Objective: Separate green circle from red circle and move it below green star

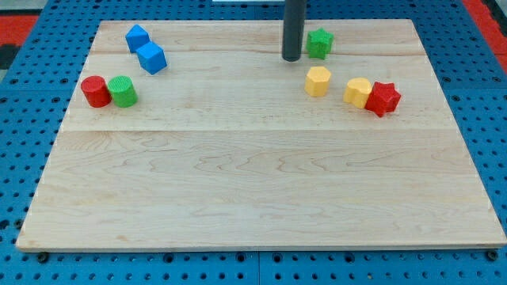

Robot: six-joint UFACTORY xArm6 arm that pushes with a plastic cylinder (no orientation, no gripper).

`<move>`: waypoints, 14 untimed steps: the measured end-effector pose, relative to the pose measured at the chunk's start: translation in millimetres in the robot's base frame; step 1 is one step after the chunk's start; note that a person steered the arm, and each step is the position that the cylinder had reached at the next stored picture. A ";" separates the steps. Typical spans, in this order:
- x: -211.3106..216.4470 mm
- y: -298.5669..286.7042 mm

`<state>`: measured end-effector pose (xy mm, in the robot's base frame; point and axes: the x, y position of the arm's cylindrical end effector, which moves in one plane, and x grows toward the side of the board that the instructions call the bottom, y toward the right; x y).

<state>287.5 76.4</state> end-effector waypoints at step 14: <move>66.9 -236.9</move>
<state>354.4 -160.5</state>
